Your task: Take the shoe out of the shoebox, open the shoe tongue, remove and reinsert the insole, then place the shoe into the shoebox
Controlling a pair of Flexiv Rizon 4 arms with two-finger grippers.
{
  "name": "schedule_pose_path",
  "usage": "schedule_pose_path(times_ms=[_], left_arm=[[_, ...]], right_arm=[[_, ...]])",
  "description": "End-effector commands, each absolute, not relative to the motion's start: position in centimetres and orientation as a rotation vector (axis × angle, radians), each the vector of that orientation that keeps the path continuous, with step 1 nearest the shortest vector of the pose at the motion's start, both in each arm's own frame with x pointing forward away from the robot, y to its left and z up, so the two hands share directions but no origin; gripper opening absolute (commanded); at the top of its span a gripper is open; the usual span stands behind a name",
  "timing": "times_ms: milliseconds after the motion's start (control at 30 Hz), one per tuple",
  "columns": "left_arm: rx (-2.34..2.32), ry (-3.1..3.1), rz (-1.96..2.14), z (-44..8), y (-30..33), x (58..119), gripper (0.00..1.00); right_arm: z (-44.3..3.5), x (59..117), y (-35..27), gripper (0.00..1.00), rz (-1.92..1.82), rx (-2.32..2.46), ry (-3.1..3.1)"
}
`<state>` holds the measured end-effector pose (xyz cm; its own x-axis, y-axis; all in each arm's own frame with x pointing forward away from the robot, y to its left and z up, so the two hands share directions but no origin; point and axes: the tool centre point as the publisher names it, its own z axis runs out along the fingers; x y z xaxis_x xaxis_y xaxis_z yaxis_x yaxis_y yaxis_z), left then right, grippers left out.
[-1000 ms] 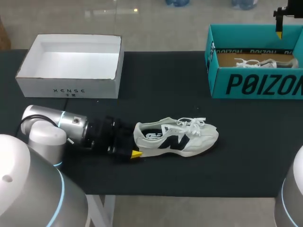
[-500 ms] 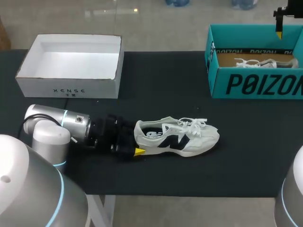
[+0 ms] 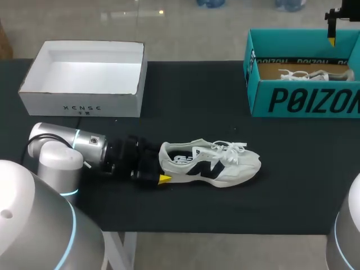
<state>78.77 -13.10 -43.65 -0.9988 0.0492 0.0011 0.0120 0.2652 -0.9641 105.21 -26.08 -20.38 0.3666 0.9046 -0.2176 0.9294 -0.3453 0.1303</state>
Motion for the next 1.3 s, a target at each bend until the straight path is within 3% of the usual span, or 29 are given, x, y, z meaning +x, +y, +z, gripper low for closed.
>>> schedule_pose_path(times_ms=[33,133,167,233,1300], left_arm=[[-0.067,-2.47,1.885,-44.15,-13.03,79.12,1.0],[-0.09,-2.467,1.88,-44.09,-13.0,79.05,1.0],[-0.093,-2.46,1.881,-44.08,-13.0,79.0,0.89],[-0.107,-2.462,1.88,-44.06,-12.99,78.93,0.0],[-0.114,-2.497,1.861,-44.29,-12.99,78.8,0.0]], right_arm=[[-20.37,105.15,-26.11,1.0,-0.156,2.396,1.64],[-20.37,105.15,-26.11,1.0,-0.156,2.396,1.64],[-20.37,105.15,-26.11,1.0,-0.156,2.396,1.64],[-20.37,105.15,-26.11,1.0,-0.156,2.396,1.64],[-19.78,105.09,-26.23,1.0,-0.193,2.435,1.606]])
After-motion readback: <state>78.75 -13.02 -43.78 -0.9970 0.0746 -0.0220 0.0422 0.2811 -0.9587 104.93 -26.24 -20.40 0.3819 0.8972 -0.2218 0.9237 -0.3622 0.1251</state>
